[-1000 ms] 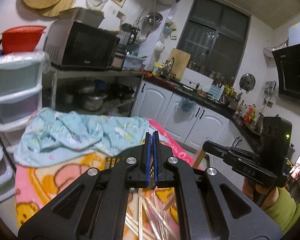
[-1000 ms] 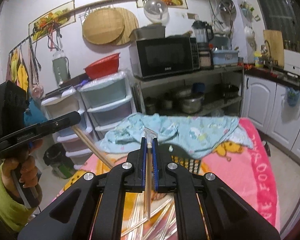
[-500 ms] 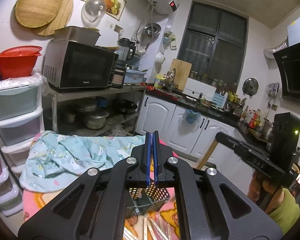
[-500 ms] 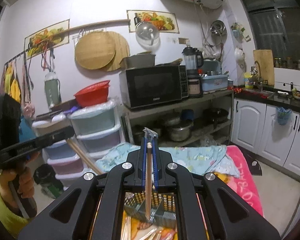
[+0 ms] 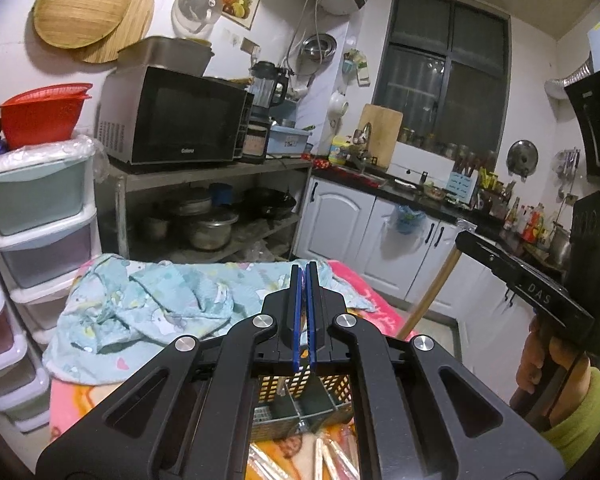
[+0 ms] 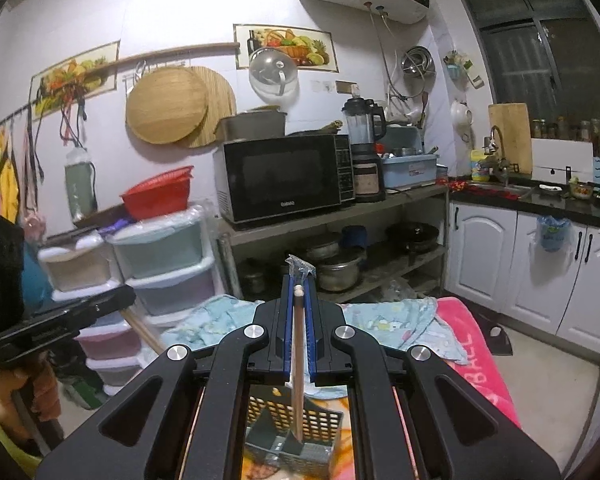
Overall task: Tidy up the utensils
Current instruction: 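Lift both held chopsticks upright and carry them over the green basket, then open the left gripper over the basket while the right gripper releases its chopstick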
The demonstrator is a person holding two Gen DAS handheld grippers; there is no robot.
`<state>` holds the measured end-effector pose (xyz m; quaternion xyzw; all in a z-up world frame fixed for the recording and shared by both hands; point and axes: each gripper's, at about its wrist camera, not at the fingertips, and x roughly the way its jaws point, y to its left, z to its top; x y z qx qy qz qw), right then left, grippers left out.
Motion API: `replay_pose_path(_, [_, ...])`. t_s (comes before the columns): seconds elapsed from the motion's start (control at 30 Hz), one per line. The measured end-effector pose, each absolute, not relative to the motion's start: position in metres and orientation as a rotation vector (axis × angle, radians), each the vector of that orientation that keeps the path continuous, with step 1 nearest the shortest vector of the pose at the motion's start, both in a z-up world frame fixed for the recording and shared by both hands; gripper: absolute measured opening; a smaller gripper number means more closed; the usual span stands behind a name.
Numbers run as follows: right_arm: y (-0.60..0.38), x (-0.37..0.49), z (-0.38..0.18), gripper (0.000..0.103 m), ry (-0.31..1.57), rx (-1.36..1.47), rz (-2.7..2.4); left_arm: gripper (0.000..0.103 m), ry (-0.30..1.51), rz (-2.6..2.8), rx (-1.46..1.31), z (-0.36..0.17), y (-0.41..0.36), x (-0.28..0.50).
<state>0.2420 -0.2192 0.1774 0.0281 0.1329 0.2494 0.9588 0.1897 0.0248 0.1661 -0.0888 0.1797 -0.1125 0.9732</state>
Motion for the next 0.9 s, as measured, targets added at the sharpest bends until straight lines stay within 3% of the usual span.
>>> replay_pose_path(0.7, [-0.186,0.268,0.103,0.006,0.421,0.015,0.464,0.001,0.496,-0.206,-0.182,0.098,0.027,0.217])
replay_pose_path(0.77, [-0.186,0.268,0.098,0.006,0.434,0.013,0.459,0.006,0.504,-0.205,-0.187,0.095,0.028,0.218])
replay_pose_path(0.83, [-0.186,0.269,0.095,0.010,0.445,0.011,0.455,0.018,0.505,-0.200,-0.193,0.093,0.030,0.217])
replay_pose_path(0.9, [-0.187,0.267,0.091,0.024,0.455,0.016,0.448,0.027,0.501,-0.191,-0.198,0.092,0.033,0.214])
